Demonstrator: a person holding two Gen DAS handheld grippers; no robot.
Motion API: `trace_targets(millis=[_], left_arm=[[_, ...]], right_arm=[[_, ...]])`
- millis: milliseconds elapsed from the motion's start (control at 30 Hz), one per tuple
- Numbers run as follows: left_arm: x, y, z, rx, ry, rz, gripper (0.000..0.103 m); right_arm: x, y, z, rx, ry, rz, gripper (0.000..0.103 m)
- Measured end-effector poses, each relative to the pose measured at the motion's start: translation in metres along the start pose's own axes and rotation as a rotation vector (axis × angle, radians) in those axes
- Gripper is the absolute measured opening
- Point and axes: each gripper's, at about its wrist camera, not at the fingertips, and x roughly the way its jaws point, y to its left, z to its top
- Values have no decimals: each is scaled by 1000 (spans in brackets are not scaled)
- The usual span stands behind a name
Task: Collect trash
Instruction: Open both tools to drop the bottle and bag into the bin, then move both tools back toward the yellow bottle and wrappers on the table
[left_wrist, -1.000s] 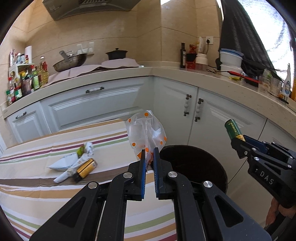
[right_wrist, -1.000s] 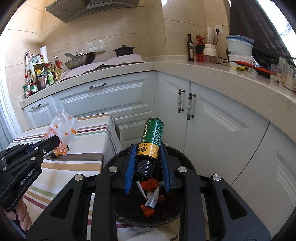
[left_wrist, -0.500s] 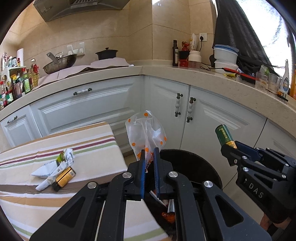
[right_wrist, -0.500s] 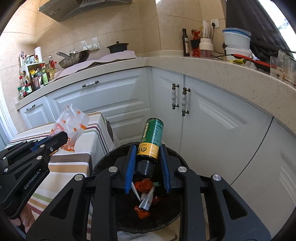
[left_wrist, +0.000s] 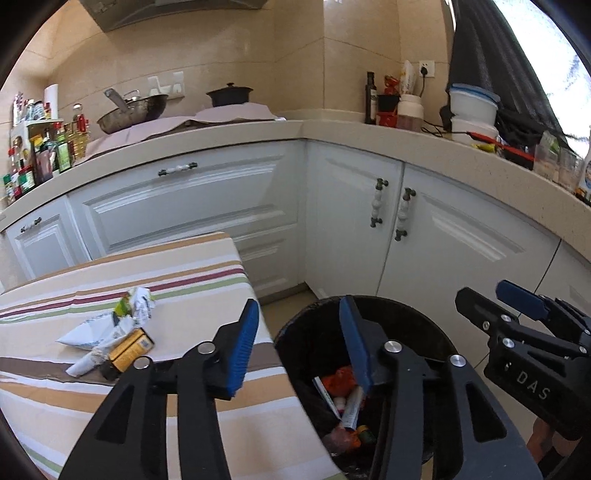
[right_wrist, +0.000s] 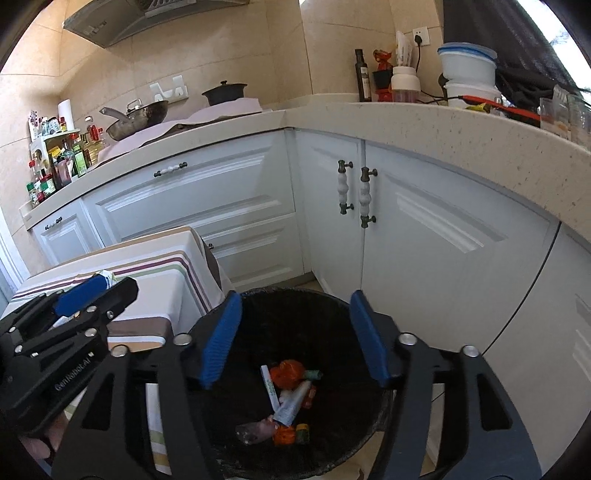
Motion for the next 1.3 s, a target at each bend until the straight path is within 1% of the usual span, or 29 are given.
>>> trace_targets(millis=[33,133,200,300,400,600,833,1033,1167,1300], left_arm=[[-3,3,0,-2,-4,9,50],[-13,13,0,-9,-18,32,55],[-20,21,-1,-15,-22,46,58],[-29,36,-3,-30,-22,73,59],[-41,53,-6,-48,-30,108,62],[-64,94,-15,-82,-46,206,64],[-83,147,-32,-133,-35,325,65],[-95,187,-49,-173,-16,408,67],[-100,210,-58,-199,-3,436,68],[-102,230,-63,-228,5,450,68]], right_arm=[[-2,1,1,2,-2,1,68],[-5,9,3,4,-8,14,71],[-7,15,3,2,-7,23,71],[-6,29,2,-2,0,53,72],[-4,48,1,-20,11,85,72],[1,94,-4,-65,40,163,72],[11,153,-14,-131,93,248,72],[26,200,-23,-199,147,287,72],[43,230,-31,-228,204,299,73],[57,256,-37,-264,243,292,72]])
